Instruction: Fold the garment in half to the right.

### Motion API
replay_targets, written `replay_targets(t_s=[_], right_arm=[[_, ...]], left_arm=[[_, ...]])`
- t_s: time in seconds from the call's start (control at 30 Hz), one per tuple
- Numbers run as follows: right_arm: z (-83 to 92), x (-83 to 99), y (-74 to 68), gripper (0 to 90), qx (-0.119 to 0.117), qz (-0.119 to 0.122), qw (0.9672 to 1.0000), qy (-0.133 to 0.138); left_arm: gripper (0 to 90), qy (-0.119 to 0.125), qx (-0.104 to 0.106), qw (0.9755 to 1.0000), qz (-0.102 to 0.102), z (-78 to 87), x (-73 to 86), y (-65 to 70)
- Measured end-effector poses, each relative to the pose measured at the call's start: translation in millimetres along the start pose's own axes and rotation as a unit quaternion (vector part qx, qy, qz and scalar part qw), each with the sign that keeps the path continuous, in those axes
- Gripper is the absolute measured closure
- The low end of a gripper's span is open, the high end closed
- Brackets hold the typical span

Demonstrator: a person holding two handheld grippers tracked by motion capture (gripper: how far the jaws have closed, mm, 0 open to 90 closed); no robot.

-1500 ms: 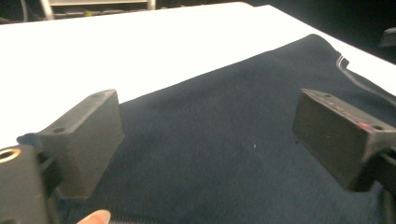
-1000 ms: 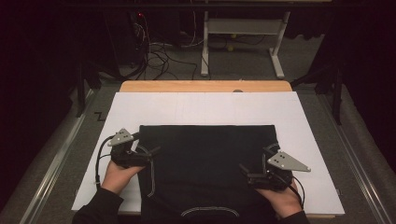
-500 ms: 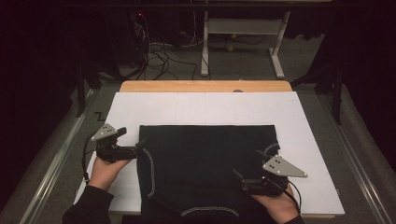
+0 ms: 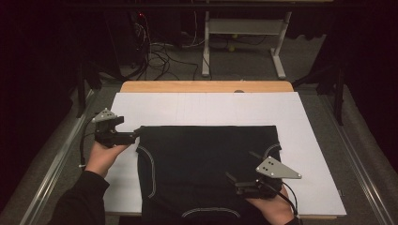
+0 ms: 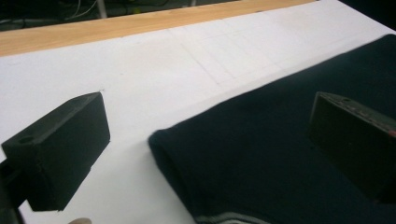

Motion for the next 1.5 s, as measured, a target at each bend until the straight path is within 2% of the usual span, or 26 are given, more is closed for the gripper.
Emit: replay_targets(t_s=[0.07,0.13,0.2,0.3,0.43,0.5,0.6,0.63,0.7,0.77,0.9,0.97,1.03,1.1,1.13,1.23,1.33,1.43,1.5], right_arm=[[-2.1,-1.7,-3.9,0.0,0.0,0.006,1.0,-0.001],[-4.3,-2.4,-7.3,0.0,-0.002,0.016,0.9999,-0.002],[-6.5,-2.8,-11.0,0.0,-0.006,0.019,0.9998,-0.005],[-11.2,-4.1,-16.7,0.0,-0.014,0.023,0.9996,-0.009],[-22.0,-5.0,-24.1,0.0,-0.028,0.029,0.999,-0.02],[-28.0,-4.8,-29.5,0.0,-0.037,0.031,0.9985,-0.027],[-37.4,-5.9,-39.0,0.0,-0.052,0.037,0.9973,-0.036],[-40.5,-7.1,-42.4,0.0,-0.056,0.04,0.9969,-0.038],[-46.3,-9.7,-49.9,0.0,-0.065,0.046,0.996,-0.04],[-53.0,-12.2,-56.3,0.0,-0.073,0.047,0.9952,-0.046],[-65.6,-16.6,-68.2,0.0,-0.088,0.049,0.9932,-0.058],[-71.9,-18.0,-75.5,0.0,-0.096,0.052,0.9919,-0.065],[-77.2,-19.0,-82.5,0.0,-0.102,0.061,0.9903,-0.072],[-84.0,-20.1,-90.7,0.2,-0.11,0.067,0.9883,-0.081],[-87.4,-20.8,-95.0,0.3,-0.115,0.067,0.9875,-0.085],[-97.4,-21.8,-109.5,0.7,-0.13,0.068,0.9844,-0.097],[-107.6,-21.5,-123.6,0.7,-0.142,0.08,0.9807,-0.108],[-118.0,-20.7,-136.3,0.8,-0.154,0.084,0.9768,-0.123],[-124.1,-20.2,-144.7,1.6,-0.161,0.09,0.9744,-0.129]], left_arm=[[0.0,0.004,-0.01,0.9996,0.027,-6.3,0.2,-10.0],[0.0,-0.007,-0.011,0.999,0.044,-15.6,1.5,-19.1],[0.0,-0.023,-0.011,0.9982,0.054,-25.0,3.9,-25.3],[3.9,-0.034,-0.007,0.9972,0.067,-36.8,5.6,-32.4],[16.5,-0.033,-0.014,0.9979,0.054,-50.9,7.4,-34.0],[22.4,-0.039,-0.01,0.998,0.049,-59.0,8.9,-33.1],[22.6,-0.06,-0.002,0.9971,0.047,-69.8,11.6,-33.2],[27.0,-0.064,0.002,0.9968,0.047,-72.4,13.0,-33.6],[27.6,-0.083,-0.005,0.9956,0.043,-77.7,15.9,-33.4],[29.5,-0.091,0.003,0.9949,0.043,-80.3,18.1,-34.0],[39.6,-0.105,-0.004,0.9942,0.023,-83.5,18.8,-29.3],[44.9,-0.11,-0.016,0.9937,0.008,-85.1,19.2,-24.3],[50.6,-0.109,-0.014,0.9939,0.004,-85.3,20.6,-21.5],[66.3,-0.105,0.01,0.9945,0.003,-83.5,24.5,-20.2],[71.0,-0.103,0.013,0.9946,0.001,-82.7,26.0,-18.4],[73.1,-0.101,0.024,0.9946,0.013,-81.6,27.7,-20.3],[73.4,-0.094,0.035,0.9947,0.024,-81.1,28.9,-23.5],[74.2,-0.074,0.025,0.9969,0.01,-77.3,30.8,-20.3],[74.1,-0.072,0.022,0.9971,0.009,-77.1,31.1,-19.9]])
Point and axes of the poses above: each handheld gripper's, and its own axes: z roughly backward along the jaws, x roughly out of its underside, y roughly to its right, the point moved 1 cm from there along -z, roughly forward along the jaws, and after that the axes turned 4 degrees about -y, right-handed, at the moved point
